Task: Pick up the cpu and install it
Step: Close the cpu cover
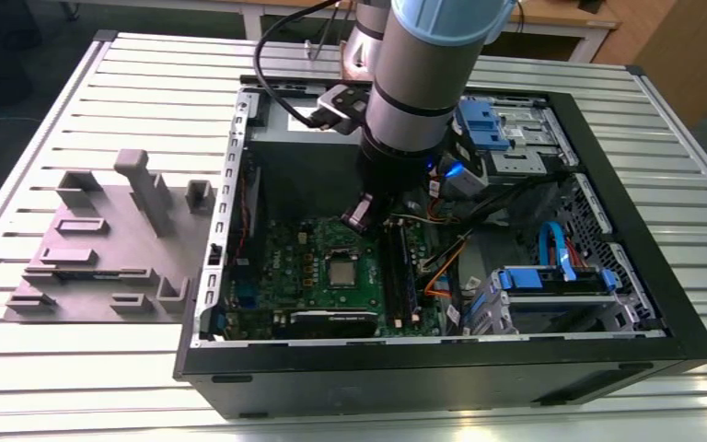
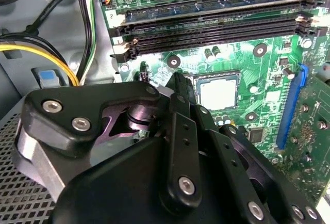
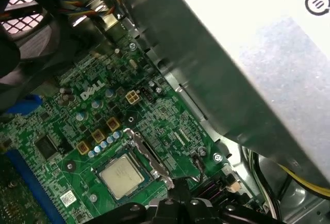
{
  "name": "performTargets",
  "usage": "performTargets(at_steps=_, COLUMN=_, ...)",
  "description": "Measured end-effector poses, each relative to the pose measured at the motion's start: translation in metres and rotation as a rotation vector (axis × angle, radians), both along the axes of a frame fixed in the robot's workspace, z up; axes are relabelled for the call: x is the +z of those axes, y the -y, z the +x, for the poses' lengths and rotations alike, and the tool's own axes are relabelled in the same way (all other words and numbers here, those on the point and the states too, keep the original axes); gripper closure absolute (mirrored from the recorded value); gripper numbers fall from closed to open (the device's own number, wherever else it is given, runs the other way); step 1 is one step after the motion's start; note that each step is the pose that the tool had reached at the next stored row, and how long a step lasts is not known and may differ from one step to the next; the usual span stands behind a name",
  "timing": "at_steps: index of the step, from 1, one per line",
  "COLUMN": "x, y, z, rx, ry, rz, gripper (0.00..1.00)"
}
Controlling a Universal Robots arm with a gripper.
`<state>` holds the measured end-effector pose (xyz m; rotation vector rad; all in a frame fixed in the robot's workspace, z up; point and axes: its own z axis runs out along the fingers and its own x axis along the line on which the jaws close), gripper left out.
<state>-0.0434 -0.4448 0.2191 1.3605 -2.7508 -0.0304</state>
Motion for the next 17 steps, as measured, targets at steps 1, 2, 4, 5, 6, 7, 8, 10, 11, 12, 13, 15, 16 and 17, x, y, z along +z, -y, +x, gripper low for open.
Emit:
performTargets(at_steps=1, x=0.0001, y=0.0001, z=0.0000, rx=0.008, ry=-0.0001, rz=-0.0002, gripper=0.90)
performTargets(at_steps=2, x=0.0001, y=0.0001, z=0.0000, rx=0.017, ry=-0.0001, rz=-0.0003, gripper=0.90)
performTargets(at_steps=4, x=0.0001, y=0.0002, z=0.0000, rx=0.038, ry=-0.0001, rz=-0.0003, gripper=0.90)
performTargets(at_steps=5, x=0.0001, y=0.0002, z=0.0000, rx=0.044, ry=-0.0001, rz=-0.0001, gripper=0.90)
performTargets(at_steps=6, x=0.0001, y=0.0003, z=0.0000, rx=0.048, ry=-0.0001, rz=-0.0002, gripper=0.90)
performTargets(at_steps=7, x=0.0000, y=0.0004, z=0.0000, rx=0.052, ry=0.0000, rz=-0.0001, gripper=0.90)
performTargets(at_steps=8, x=0.0000, y=0.0006, z=-0.0001, rx=0.058, ry=0.0000, rz=0.0001, gripper=0.90)
performTargets(at_steps=10, x=0.0000, y=0.0011, z=0.0000, rx=0.069, ry=-0.0001, rz=-0.0001, gripper=0.90)
performTargets(at_steps=11, x=0.0000, y=0.0014, z=0.0000, rx=0.074, ry=-0.0001, rz=-0.0001, gripper=0.90)
performTargets(at_steps=12, x=0.0000, y=0.0016, z=0.0000, rx=0.080, ry=-0.0001, rz=-0.0001, gripper=0.90)
performTargets(at_steps=13, x=0.0001, y=0.0019, z=0.0000, rx=0.085, ry=0.0000, rz=-0.0002, gripper=0.90)
performTargets(at_steps=15, x=0.0001, y=0.0024, z=0.0000, rx=0.095, ry=-0.0001, rz=-0.0002, gripper=0.90)
performTargets(at_steps=16, x=0.0001, y=0.0027, z=0.0000, rx=0.100, ry=-0.0001, rz=-0.0002, gripper=0.90)
performTargets(at_steps=17, x=0.0001, y=0.0030, z=0.0000, rx=0.105, ry=-0.0001, rz=-0.0002, gripper=0.90)
